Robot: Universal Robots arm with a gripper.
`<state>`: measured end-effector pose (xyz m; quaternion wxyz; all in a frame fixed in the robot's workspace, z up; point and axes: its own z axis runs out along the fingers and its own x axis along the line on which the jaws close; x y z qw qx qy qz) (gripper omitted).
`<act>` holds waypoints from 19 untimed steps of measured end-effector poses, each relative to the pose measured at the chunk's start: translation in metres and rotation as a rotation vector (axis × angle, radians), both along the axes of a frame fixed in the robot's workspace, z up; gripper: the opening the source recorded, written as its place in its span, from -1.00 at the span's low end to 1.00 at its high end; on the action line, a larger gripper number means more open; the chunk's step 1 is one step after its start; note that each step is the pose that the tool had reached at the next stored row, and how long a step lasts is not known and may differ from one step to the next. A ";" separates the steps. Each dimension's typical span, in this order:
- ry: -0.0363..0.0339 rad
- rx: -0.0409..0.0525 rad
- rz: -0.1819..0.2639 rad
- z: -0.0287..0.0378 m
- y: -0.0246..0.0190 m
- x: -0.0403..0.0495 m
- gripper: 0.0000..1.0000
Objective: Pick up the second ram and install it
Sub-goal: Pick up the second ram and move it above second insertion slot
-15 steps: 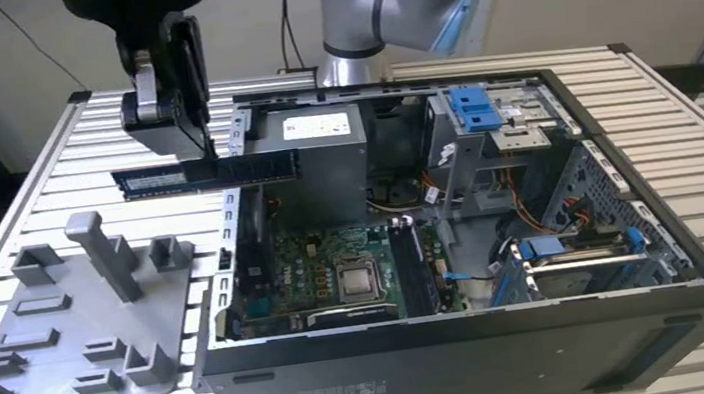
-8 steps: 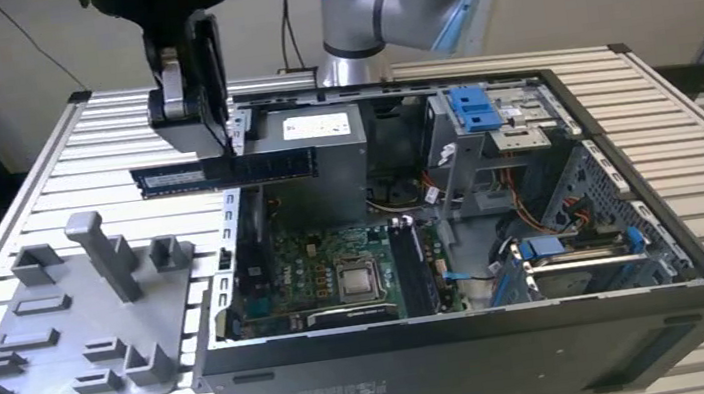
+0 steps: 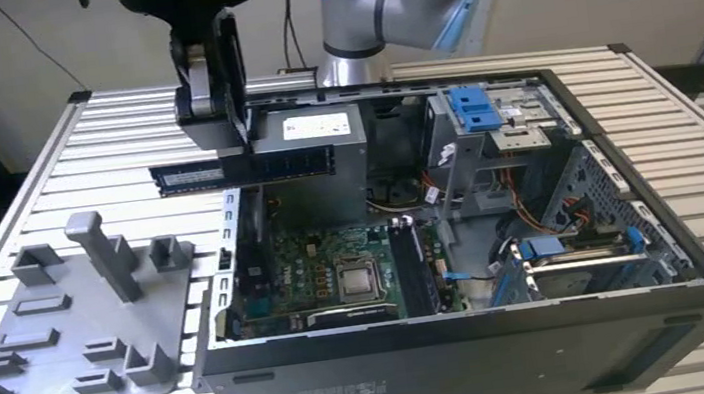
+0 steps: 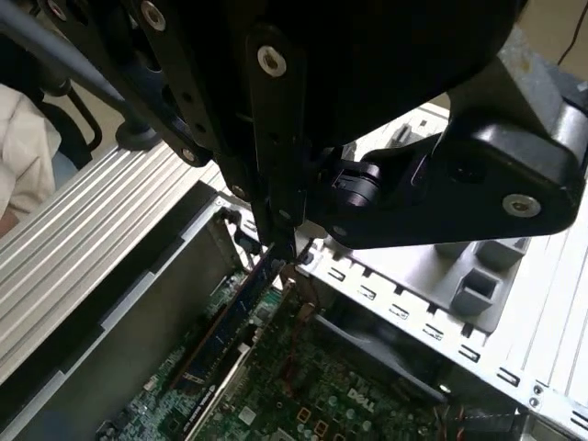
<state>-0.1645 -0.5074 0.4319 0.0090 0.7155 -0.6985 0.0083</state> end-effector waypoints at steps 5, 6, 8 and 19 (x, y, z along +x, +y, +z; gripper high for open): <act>0.0000 0.0000 0.000 0.0000 0.0000 0.0083 -0.72; 0.0000 0.0000 0.000 0.0000 0.0000 0.0099 -0.72; 0.0000 -0.0001 0.000 0.0000 0.0000 0.0130 -0.72; 0.0000 -0.0001 0.000 0.0000 0.0000 0.0238 -0.72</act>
